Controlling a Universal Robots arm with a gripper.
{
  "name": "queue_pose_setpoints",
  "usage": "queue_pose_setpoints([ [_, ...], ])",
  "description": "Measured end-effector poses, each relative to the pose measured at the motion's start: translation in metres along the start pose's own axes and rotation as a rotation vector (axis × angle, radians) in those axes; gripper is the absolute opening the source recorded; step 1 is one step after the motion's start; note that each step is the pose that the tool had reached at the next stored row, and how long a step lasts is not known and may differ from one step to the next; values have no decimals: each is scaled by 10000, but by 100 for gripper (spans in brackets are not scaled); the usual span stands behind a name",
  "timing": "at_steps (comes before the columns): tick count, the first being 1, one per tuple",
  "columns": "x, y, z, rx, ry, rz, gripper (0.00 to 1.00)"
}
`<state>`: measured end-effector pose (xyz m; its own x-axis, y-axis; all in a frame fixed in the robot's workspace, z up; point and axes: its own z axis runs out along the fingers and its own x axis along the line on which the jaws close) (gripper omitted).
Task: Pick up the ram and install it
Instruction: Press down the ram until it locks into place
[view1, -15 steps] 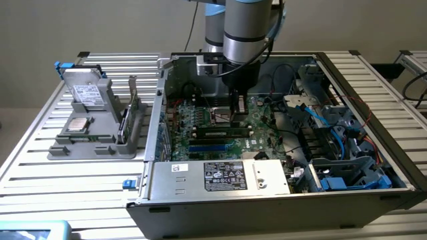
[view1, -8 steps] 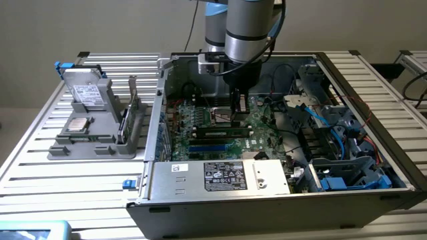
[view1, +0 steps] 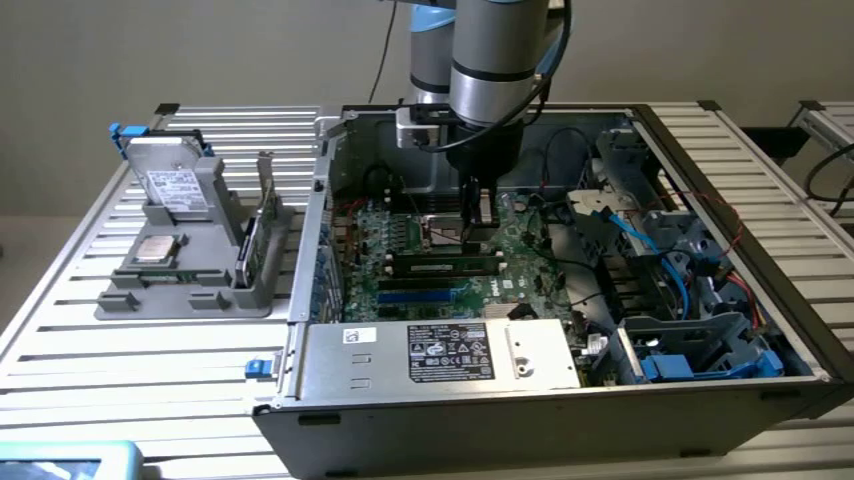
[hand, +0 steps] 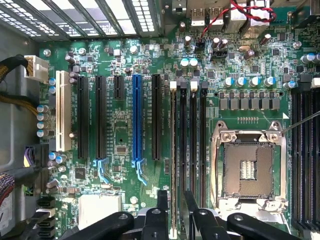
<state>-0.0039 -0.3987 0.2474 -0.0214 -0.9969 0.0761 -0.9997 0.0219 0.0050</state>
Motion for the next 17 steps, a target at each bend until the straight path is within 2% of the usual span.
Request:
queue_pose_setpoints([
  [2,0,0,0,0,-7,0,27],
  [4,0,0,0,0,-11,0,18],
  [5,0,-1,0,0,-11,0,18],
  [6,0,-1,0,0,-11,0,12],
  [7,0,-1,0,0,-11,0,11],
  [15,-3,-69,16,5,-2,0,11],
  [17,-5,-68,30,68,-3,6,11],
])
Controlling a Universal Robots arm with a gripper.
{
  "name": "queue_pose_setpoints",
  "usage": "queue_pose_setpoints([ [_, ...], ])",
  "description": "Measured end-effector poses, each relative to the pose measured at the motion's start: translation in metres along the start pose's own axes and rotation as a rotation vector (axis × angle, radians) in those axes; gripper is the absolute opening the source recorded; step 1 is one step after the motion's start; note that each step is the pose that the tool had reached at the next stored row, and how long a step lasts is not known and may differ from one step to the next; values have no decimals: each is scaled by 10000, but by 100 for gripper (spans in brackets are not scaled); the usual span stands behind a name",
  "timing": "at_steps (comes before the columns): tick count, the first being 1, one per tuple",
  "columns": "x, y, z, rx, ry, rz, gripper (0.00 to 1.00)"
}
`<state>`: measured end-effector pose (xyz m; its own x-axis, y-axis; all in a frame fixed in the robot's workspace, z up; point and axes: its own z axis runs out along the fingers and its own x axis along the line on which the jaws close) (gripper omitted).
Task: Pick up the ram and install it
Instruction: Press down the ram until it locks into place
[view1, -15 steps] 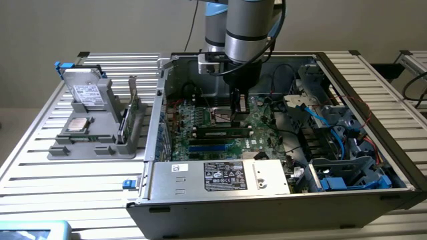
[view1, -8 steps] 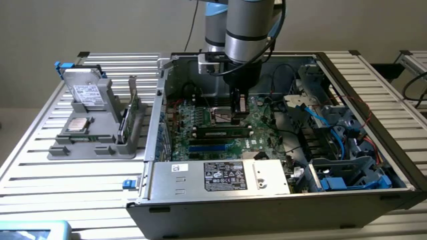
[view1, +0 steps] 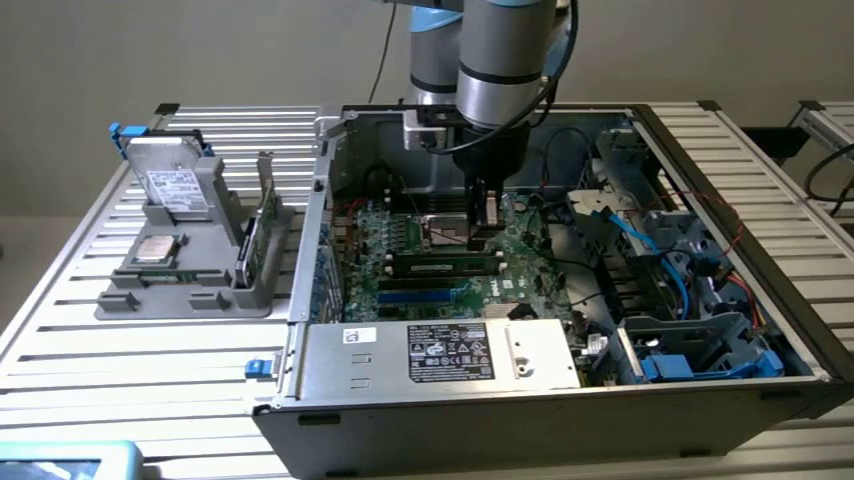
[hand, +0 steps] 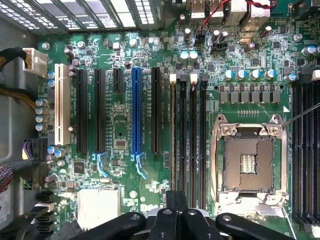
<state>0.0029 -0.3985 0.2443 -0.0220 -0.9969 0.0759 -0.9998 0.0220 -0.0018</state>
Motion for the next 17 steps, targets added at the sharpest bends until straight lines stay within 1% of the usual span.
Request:
queue_pose_setpoints([
  [3,-3,0,17,148,-2,10,11],
  [4,-3,-1,25,159,2,11,11],
  [7,-7,0,62,163,54,11,11],
  [13,-21,0,114,191,76,13,11],
  [17,-31,1,124,213,114,4,11],
])
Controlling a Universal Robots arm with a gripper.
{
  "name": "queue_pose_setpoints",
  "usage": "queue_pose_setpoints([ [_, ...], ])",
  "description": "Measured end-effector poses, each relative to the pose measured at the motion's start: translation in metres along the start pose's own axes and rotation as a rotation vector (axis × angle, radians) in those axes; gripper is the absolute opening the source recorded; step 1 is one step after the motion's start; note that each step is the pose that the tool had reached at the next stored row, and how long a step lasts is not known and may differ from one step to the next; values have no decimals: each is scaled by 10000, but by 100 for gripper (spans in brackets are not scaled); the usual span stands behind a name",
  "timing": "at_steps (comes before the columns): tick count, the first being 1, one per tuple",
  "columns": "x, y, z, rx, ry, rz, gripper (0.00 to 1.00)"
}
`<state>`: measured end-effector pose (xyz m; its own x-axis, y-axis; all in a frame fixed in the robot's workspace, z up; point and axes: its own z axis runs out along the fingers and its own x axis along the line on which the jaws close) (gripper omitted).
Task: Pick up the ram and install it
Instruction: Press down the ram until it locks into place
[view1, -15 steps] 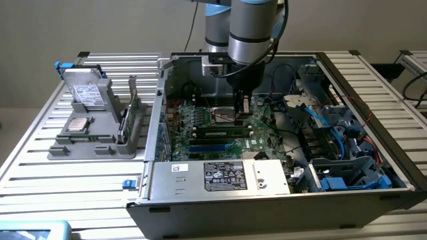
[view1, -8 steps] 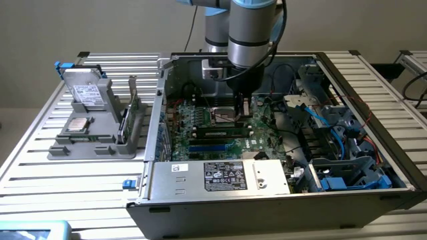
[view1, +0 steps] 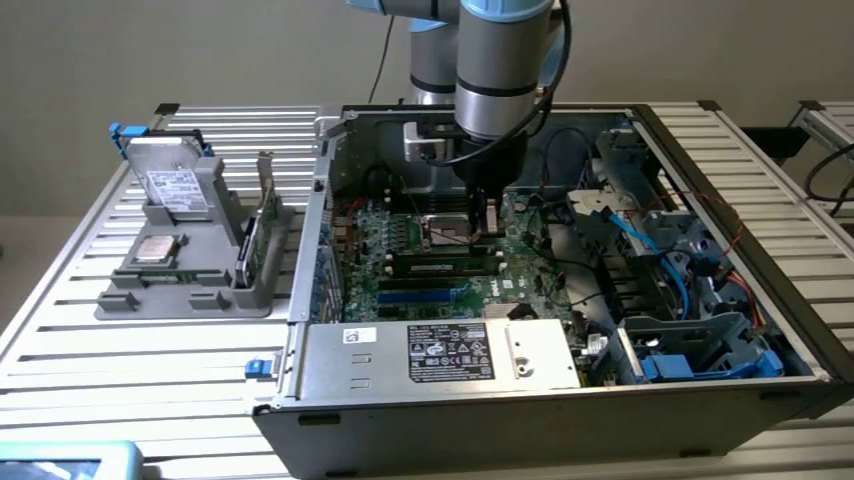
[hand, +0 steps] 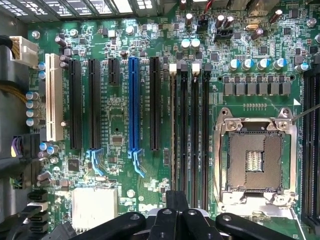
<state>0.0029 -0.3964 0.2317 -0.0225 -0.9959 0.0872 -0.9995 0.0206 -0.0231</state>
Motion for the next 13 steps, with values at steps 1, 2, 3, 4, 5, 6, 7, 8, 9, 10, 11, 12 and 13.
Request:
queue_pose_setpoints([
  [1,-4,0,1,8,8,-4,11],
  [2,-8,1,3,17,16,-5,11],
  [3,-10,1,7,26,26,-4,11],
  [4,-12,2,11,30,35,-6,11],
  [5,-14,3,15,32,47,-6,11],
  [6,-15,5,18,33,58,-6,11],
  [7,-18,7,22,34,70,-5,11],
  [8,-24,9,25,34,76,-6,11],
  [9,-27,11,30,35,80,-5,11],
  [10,-30,12,33,35,90,-7,11],
  [11,-32,12,37,36,100,-8,11],
  [12,-33,12,42,35,113,-9,11],
  [13,-35,13,47,35,125,-8,11],
])
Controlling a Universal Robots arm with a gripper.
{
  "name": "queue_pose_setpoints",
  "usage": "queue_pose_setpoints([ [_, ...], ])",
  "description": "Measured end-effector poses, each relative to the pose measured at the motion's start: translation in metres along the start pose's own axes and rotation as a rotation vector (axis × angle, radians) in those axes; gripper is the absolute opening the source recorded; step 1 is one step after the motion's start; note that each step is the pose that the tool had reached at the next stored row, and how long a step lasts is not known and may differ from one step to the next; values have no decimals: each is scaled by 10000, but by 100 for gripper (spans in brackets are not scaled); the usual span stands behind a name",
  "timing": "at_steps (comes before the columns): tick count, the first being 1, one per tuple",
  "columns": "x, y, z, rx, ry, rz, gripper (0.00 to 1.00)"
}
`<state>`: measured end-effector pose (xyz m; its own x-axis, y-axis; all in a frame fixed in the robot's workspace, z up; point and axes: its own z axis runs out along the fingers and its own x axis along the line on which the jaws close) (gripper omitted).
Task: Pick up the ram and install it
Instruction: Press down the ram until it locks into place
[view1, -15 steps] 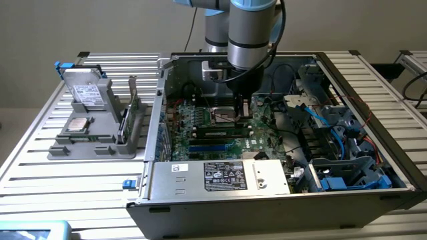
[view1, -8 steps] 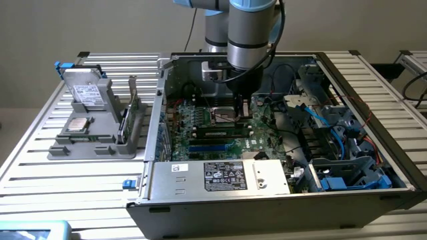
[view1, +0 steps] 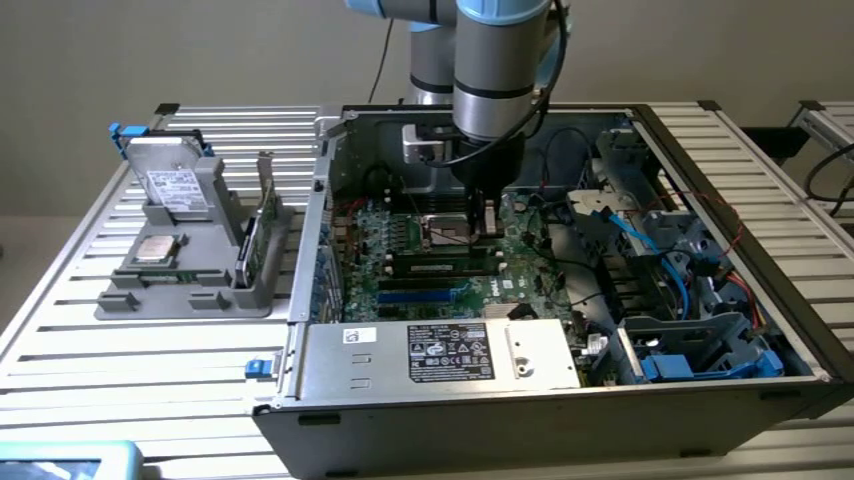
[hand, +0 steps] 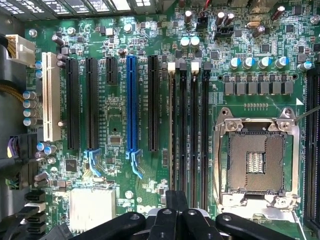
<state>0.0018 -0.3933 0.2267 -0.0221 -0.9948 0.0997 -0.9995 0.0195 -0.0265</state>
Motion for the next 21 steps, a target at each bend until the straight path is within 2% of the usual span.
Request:
queue_pose_setpoints([
  [6,-7,1,17,1,63,-2,11],
  [10,5,40,-93,3,70,-1,11],
  [21,28,501,-115,3,70,-1,11],
])
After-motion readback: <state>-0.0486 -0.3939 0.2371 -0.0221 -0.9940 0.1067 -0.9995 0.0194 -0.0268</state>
